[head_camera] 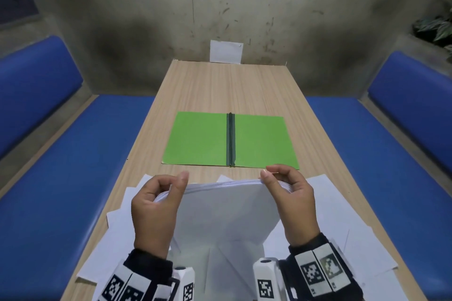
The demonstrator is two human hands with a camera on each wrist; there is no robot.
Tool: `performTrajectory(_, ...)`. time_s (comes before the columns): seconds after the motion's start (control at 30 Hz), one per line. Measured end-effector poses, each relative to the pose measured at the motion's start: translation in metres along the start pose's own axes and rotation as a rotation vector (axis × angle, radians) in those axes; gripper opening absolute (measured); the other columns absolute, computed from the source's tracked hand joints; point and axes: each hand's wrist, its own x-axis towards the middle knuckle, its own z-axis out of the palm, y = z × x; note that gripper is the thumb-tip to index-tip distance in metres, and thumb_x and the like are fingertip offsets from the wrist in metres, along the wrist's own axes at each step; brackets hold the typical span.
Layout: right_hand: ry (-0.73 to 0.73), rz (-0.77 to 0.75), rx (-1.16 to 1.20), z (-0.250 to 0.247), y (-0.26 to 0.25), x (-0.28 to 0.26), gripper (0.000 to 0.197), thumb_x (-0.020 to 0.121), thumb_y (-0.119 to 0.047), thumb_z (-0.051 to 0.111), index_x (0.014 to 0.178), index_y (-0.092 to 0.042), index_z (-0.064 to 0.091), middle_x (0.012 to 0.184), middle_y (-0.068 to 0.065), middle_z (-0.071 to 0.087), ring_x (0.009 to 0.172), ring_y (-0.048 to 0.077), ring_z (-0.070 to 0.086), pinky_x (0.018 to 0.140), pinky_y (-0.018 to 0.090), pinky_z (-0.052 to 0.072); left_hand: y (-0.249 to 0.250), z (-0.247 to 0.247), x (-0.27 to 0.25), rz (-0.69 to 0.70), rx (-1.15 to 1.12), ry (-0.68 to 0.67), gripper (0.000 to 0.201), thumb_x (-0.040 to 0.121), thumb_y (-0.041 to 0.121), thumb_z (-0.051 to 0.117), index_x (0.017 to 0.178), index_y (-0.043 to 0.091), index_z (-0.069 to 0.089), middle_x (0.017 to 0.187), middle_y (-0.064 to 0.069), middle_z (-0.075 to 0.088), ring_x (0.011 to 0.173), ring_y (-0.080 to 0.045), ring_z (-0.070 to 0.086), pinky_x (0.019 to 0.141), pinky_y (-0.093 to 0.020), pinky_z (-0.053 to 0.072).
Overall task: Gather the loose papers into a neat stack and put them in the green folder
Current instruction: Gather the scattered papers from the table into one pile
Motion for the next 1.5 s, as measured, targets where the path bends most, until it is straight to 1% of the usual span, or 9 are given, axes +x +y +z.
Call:
performTrajectory(0.17,-0.081,0.057,0.052,-0.007,0.003,-0.002,0.037,0.065,-0.029,0.081,0.096,-0.024,0.061,0.079,-0.003,0.065,0.071,-0.003,0.060,0.065,0.007,0.048,-0.010,-0.010,0.012,-0.026,-0.118,0.084,0.008,0.076,0.036,0.066,0.072,0.030,0.066,0.075,0.005,0.066,0.078,-0.022,0.057,0.077,-0.034,0.046)
performTrajectory(0.33,-0.286,0.196,0.009,-0.024,0.029,-0.008,0.083,0.040,-0.049,0.085,0.114,-0.026,0.057,0.110,0.000,0.065,0.098,0.014,0.064,0.077,0.022,0.052,-0.022,-0.028,0.009,0.001,-0.117,-0.216,0.069,0.053,0.083,0.056,0.106,0.039,0.059,0.101,-0.005,0.065,0.091,-0.022,0.063,0.083,-0.035,0.050)
performTrajectory(0.43,-0.354,0.263,-0.088,-0.027,0.043,-0.007,0.047,0.057,-0.014,0.085,0.099,-0.021,0.066,0.096,-0.001,0.072,0.091,0.016,0.067,0.066,0.017,0.053,-0.032,-0.031,0.005,-0.089,0.032,-0.381,0.038,0.057,0.040,0.079,0.091,0.033,0.066,0.084,0.007,0.070,0.085,-0.008,0.066,0.062,-0.011,0.051)
performTrajectory(0.57,-0.426,0.335,-0.232,-0.030,0.059,-0.007,0.033,0.066,-0.002,0.079,0.087,-0.025,0.067,0.085,-0.007,0.073,0.085,0.013,0.067,0.068,0.021,0.055,-0.043,-0.026,-0.004,-0.229,0.172,-0.417,0.041,0.072,-0.002,0.073,0.077,0.037,0.061,0.062,0.026,0.069,0.070,-0.005,0.064,0.053,-0.012,0.049)
performTrajectory(0.83,-0.347,0.313,-0.197,-0.031,0.056,-0.012,0.025,0.067,-0.004,0.080,0.080,-0.022,0.068,0.079,0.000,0.074,0.074,0.007,0.067,0.067,0.026,0.055,-0.042,-0.030,-0.004,-0.240,0.168,-0.433,0.031,0.072,0.000,0.073,0.077,0.028,0.060,0.059,0.026,0.069,0.069,-0.011,0.062,0.049,-0.005,0.047)
performTrajectory(0.97,-0.431,0.387,-0.349,-0.033,0.083,-0.018,0.024,0.068,-0.007,0.079,0.073,-0.025,0.065,0.072,-0.006,0.070,0.069,0.001,0.065,0.065,0.021,0.055,-0.075,-0.031,-0.015,-0.333,0.158,-0.404,0.032,0.067,0.010,0.077,0.087,0.028,0.060,0.077,0.000,0.072,0.086,-0.017,0.065,0.062,-0.018,0.050)
performTrajectory(1.1,-0.491,0.447,-0.477,-0.043,0.111,-0.020,0.034,0.062,-0.033,0.082,0.091,-0.028,0.065,0.100,-0.002,0.069,0.095,0.014,0.065,0.089,0.039,0.053,-0.093,-0.030,-0.015,-0.419,0.148,-0.309,0.025,0.063,0.034,0.079,0.080,0.021,0.067,0.072,0.002,0.074,0.088,-0.027,0.065,0.075,-0.038,0.052)
performTrajectory(1.27,-0.273,0.522,-0.776,-0.089,0.129,-0.002,0.064,0.073,-0.017,0.074,0.130,-0.018,0.045,0.131,0.002,0.046,0.119,0.019,0.047,0.097,0.025,0.038,-0.077,-0.040,0.006,-0.453,0.167,-0.216,0.010,0.077,0.017,0.072,0.072,0.011,0.066,0.052,0.006,0.070,0.075,-0.027,0.064,0.064,-0.032,0.048)
performTrajectory(1.5,-0.180,0.750,-1.384,-0.140,0.139,-0.011,0.084,0.071,-0.051,0.062,0.141,-0.030,0.022,0.142,-0.005,0.042,0.131,0.020,0.037,0.106,0.041,0.030,-0.097,-0.072,0.015,-0.600,0.144,-0.164,0.026,0.081,0.015,0.068,0.102,0.000,0.062,0.095,-0.018,0.069,0.088,-0.033,0.066,0.081,-0.040,0.051)
